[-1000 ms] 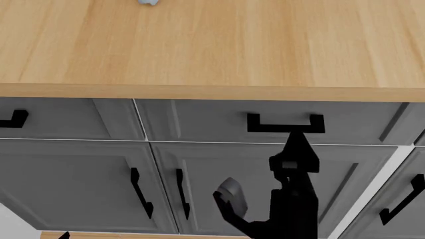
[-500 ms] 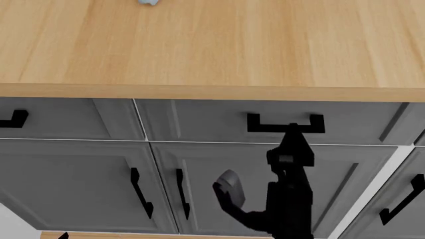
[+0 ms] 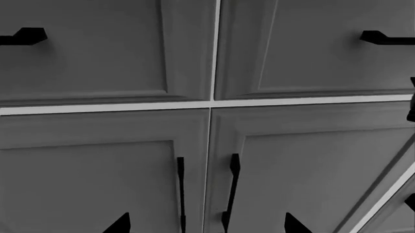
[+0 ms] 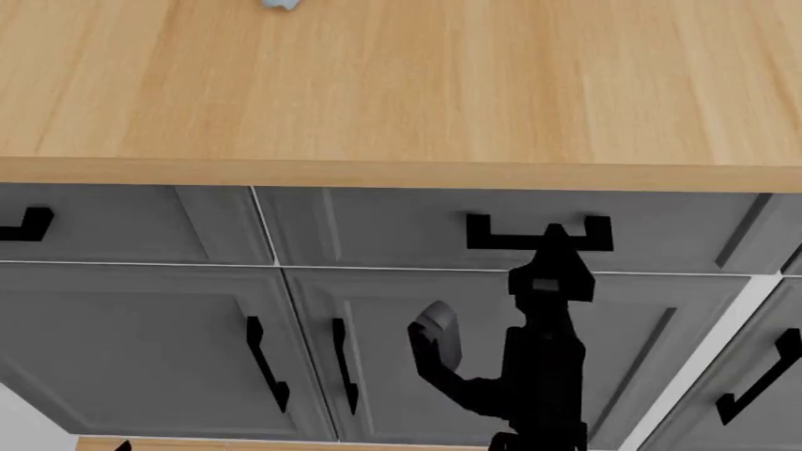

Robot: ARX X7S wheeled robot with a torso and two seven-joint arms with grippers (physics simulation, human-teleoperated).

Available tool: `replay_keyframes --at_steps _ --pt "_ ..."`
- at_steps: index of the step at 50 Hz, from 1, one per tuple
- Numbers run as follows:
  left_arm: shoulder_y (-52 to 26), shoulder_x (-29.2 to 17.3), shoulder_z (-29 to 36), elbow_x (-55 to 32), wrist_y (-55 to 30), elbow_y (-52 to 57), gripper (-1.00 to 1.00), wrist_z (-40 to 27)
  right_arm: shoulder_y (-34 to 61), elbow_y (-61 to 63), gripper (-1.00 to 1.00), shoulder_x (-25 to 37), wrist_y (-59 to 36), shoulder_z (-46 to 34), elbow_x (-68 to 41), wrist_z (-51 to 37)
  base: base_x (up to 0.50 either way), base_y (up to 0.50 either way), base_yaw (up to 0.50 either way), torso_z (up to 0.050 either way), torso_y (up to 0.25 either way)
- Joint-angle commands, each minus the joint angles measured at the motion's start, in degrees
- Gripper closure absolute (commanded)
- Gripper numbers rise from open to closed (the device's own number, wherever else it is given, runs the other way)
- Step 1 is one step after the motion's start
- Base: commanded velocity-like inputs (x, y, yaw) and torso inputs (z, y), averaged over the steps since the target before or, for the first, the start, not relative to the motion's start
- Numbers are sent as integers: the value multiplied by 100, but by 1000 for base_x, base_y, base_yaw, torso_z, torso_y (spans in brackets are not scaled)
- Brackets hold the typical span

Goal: Open the right drawer.

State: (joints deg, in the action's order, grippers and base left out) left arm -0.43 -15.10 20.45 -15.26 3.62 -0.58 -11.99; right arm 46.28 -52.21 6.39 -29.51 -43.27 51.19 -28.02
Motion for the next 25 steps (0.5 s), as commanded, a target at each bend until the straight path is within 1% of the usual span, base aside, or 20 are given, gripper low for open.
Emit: replay_keyframes --at_steps 1,14,15,19,21,25 --pt "-15 -5 29 -13 37 -54 -100 -3 250 -550 -100 -144 398 -6 -200 -98 0 0 0 0 0" --pt "-22 -23 54 -31 46 -57 -100 -24 254 -547 -100 -139 389 -33 -228 -103 0 0 0 0 0" --pt "-15 -26 38 -47 42 -38 -100 -38 292 -621 -100 -164 440 -50 -232 -130 0 0 0 0 0" --pt "0 -36 22 -84 66 -5 -100 -44 772 -2013 -100 -531 1076 -112 -374 -732 0 0 0 0 0" --pt "1 -38 11 -98 79 -28 -100 -47 849 -2181 -100 -573 1237 -152 -405 -824 0 0 0 0 0" --pt "16 -47 28 -80 93 -3 -100 -62 912 -2262 -100 -579 1260 -236 -555 -887 0 0 0 0 0"
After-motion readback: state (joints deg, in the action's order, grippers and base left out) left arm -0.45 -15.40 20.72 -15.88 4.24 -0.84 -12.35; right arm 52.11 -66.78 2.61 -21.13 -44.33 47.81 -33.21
